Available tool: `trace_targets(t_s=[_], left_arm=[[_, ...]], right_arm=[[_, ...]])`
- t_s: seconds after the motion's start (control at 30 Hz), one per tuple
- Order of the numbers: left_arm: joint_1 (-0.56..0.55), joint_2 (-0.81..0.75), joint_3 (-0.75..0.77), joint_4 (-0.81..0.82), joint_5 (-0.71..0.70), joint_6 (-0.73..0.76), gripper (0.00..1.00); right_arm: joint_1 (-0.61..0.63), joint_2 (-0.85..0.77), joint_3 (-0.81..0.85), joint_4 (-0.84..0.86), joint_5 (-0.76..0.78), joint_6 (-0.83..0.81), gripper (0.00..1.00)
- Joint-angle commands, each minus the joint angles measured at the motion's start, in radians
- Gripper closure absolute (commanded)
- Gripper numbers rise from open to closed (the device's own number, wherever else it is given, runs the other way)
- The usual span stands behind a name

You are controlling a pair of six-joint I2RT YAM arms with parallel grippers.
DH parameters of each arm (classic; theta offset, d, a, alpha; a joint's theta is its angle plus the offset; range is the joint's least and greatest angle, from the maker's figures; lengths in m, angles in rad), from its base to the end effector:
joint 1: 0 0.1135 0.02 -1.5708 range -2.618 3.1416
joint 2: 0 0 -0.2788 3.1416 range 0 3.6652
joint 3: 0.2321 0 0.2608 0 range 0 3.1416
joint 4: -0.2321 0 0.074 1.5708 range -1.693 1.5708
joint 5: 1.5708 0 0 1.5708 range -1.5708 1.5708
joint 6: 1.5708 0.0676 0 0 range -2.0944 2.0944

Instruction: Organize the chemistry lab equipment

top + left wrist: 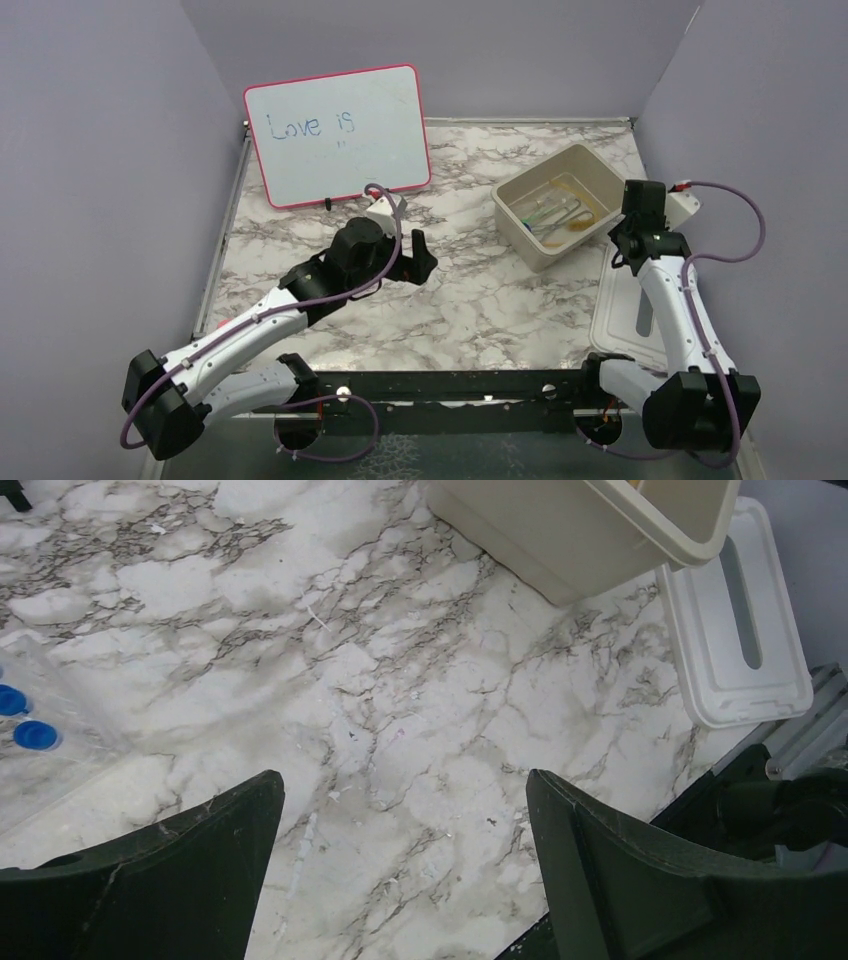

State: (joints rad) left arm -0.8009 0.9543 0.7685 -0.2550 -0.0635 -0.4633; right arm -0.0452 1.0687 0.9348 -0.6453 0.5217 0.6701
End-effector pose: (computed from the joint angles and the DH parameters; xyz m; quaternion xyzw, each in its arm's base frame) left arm 0.1752 -0.1745 0.2927 0.1251 0.8350 -0.2946 0.4476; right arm 0.2379 -0.0445 0.2903 0.4052 0.8003 -0.1119 0.4276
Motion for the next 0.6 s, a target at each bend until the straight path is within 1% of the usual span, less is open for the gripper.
trace_targets(t_s=[0.0,0.07,0.13,0.17,0.2,0.23,0.3,0.4,0.47,0.57], left_arm=[[-0.003,0.072,0.063,0.072,0.101,-0.018,0.08],[-0.003,0.106,0.075,0.077,0.13,-0.018,0.09],[-0.003,0.13,0.083,0.08,0.151,-0.017,0.09],[-0.003,0.139,0.086,0.08,0.159,-0.015,0.09],[-0.003,0.148,0.089,0.082,0.168,-0.014,0.09],[-0.003,0.157,0.092,0.082,0.175,-0.011,0.09],[-0.003,0.172,0.1,0.08,0.183,-0.005,0.09],[-0.003,0.187,0.116,0.073,0.191,-0.003,0.09],[-0.003,0.194,0.125,0.069,0.194,0.001,0.09],[-0.003,0.204,0.144,0.053,0.192,0.007,0.1]], right_arm=[[-0.061,0.041,-0.078,0.004,-0.079,0.056,0.67],[-0.109,0.086,-0.113,0.018,-0.127,0.069,0.59],[-0.14,0.13,-0.142,0.029,-0.15,0.082,0.46],[-0.144,0.149,-0.153,0.036,-0.15,0.088,0.37],[-0.145,0.163,-0.165,0.046,-0.145,0.091,0.32],[-0.145,0.171,-0.177,0.058,-0.138,0.093,0.29],[-0.146,0.188,-0.198,0.097,-0.157,0.077,0.27],[-0.146,0.233,-0.212,0.143,-0.219,0.047,0.27],[-0.146,0.269,-0.213,0.152,-0.219,0.049,0.27],[-0.146,0.3,-0.205,0.169,-0.19,0.069,0.32]])
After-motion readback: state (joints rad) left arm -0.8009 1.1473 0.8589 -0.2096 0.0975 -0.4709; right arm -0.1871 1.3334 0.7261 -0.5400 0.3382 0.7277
